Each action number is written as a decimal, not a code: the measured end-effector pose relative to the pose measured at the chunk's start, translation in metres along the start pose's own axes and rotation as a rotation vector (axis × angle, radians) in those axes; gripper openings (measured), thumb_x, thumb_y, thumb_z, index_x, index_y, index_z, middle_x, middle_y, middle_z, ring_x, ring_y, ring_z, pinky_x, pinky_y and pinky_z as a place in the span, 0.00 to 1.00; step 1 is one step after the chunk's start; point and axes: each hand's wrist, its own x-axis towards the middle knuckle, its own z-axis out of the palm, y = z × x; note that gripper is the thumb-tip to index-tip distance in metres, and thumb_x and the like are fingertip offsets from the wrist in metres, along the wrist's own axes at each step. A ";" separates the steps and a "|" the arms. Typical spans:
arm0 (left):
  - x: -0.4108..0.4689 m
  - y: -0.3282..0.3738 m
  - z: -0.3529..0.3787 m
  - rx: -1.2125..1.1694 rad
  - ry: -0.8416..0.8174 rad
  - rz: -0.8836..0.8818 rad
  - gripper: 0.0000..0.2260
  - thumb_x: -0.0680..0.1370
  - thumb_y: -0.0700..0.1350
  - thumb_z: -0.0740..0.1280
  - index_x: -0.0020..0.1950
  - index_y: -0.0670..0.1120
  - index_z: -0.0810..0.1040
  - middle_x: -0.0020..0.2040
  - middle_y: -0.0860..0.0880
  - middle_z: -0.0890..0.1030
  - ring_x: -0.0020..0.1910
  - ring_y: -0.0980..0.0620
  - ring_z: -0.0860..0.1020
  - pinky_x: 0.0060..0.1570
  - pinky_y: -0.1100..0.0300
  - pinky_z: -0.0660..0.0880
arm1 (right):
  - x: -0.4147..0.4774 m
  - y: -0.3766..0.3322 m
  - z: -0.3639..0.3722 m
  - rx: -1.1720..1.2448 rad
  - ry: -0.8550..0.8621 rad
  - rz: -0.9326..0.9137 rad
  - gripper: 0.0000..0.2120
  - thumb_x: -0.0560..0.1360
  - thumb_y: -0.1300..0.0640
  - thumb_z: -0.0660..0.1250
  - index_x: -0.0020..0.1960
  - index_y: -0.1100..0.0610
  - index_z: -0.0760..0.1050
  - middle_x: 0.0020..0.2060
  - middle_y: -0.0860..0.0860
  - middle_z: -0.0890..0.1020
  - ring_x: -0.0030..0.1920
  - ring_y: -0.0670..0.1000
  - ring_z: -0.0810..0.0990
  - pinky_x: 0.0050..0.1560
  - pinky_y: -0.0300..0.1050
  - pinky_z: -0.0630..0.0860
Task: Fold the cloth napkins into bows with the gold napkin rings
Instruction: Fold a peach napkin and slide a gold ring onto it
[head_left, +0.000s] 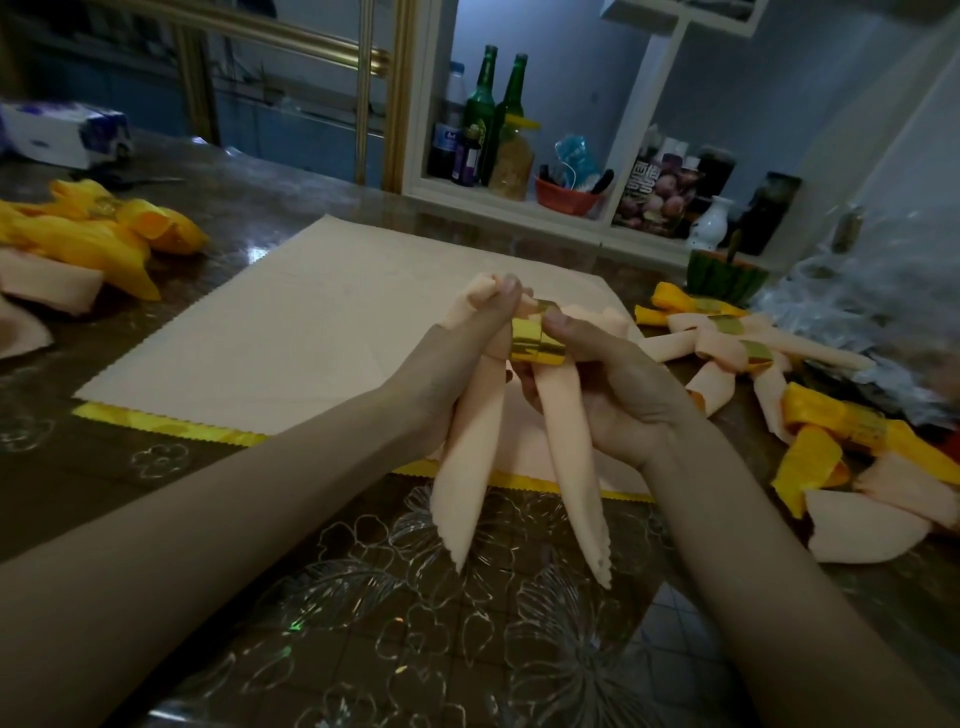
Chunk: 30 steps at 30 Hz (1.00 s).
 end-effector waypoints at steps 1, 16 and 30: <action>0.001 -0.003 -0.002 -0.001 0.026 -0.015 0.15 0.76 0.59 0.60 0.56 0.52 0.77 0.53 0.49 0.80 0.53 0.51 0.77 0.55 0.55 0.74 | 0.000 -0.001 0.000 0.003 -0.010 -0.007 0.18 0.64 0.61 0.71 0.53 0.61 0.78 0.42 0.57 0.82 0.43 0.52 0.80 0.53 0.46 0.75; 0.008 0.001 -0.001 0.027 0.128 -0.120 0.20 0.76 0.65 0.55 0.47 0.50 0.75 0.37 0.47 0.80 0.30 0.55 0.79 0.27 0.66 0.76 | -0.009 -0.005 0.002 -0.366 -0.056 -0.148 0.13 0.60 0.59 0.71 0.45 0.58 0.78 0.34 0.50 0.83 0.36 0.46 0.81 0.38 0.38 0.79; -0.005 0.007 0.001 0.072 0.051 0.145 0.10 0.78 0.46 0.63 0.57 0.47 0.78 0.43 0.50 0.82 0.36 0.58 0.79 0.35 0.68 0.76 | 0.001 -0.010 -0.008 -0.032 -0.017 -0.154 0.16 0.66 0.57 0.70 0.51 0.63 0.77 0.39 0.56 0.81 0.35 0.50 0.78 0.36 0.39 0.79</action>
